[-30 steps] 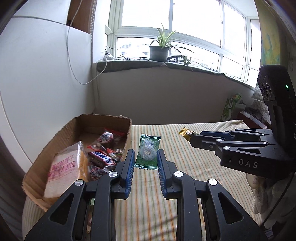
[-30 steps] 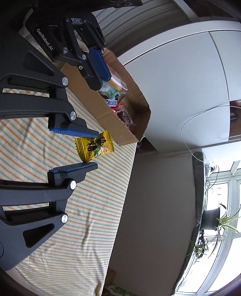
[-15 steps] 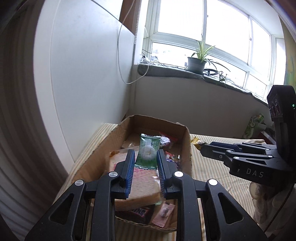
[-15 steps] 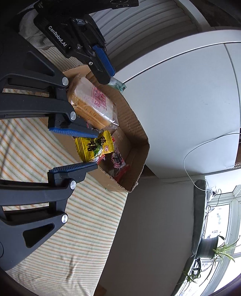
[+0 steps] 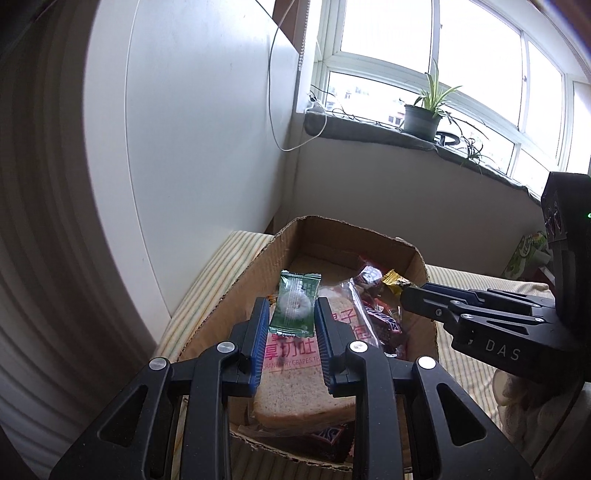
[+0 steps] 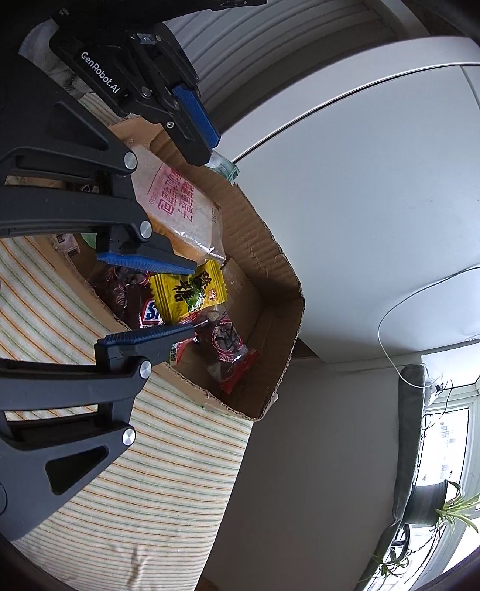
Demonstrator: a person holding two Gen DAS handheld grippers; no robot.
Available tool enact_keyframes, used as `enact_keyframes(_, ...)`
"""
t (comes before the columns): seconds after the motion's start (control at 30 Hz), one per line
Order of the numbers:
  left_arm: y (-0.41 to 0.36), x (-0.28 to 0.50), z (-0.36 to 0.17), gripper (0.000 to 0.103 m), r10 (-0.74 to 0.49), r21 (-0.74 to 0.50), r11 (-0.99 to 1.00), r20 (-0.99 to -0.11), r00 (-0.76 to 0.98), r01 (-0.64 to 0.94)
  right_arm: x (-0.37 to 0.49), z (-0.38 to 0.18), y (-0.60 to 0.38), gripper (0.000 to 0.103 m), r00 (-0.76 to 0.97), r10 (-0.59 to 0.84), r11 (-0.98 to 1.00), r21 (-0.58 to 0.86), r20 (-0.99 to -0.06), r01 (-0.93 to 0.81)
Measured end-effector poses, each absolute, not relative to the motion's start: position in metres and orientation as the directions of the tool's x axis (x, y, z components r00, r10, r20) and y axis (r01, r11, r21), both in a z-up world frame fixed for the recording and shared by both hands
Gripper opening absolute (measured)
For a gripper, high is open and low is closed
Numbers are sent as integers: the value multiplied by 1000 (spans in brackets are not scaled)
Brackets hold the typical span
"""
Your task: Organize snacks
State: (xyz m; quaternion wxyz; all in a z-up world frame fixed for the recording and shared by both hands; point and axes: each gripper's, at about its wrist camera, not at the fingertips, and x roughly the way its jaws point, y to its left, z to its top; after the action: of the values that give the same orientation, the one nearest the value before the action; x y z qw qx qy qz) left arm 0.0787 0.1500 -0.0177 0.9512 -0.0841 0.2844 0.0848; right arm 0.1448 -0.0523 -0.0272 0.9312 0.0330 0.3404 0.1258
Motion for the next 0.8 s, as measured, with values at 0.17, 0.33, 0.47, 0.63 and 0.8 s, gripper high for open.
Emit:
enact_keyframes(0.17,152,76,-15,24,122,-117,968,-551,825,-222,140,-23,-49,29,740,263,964,140,-619,-226)
enact_keyframes(0.33,150,77,-11,24,126,-114,968,-544,830,-222,134,-19,-52,31,745,258,965,133,-615,-225)
enact_keyframes(0.47,148,74,-9,24,131,-114,967,-537,833,-226,130,-15,-57,53,757,256,966,133,-601,-221)
enact_keyframes(0.63,146,75,-10,45,141,-107,967,-533,834,-232,126,-12,-55,68,763,239,970,105,-600,-221)
enact_keyframes(0.8,147,74,-10,50,153,-97,966,-530,834,-239,115,-7,-58,78,796,159,983,21,-584,-182)
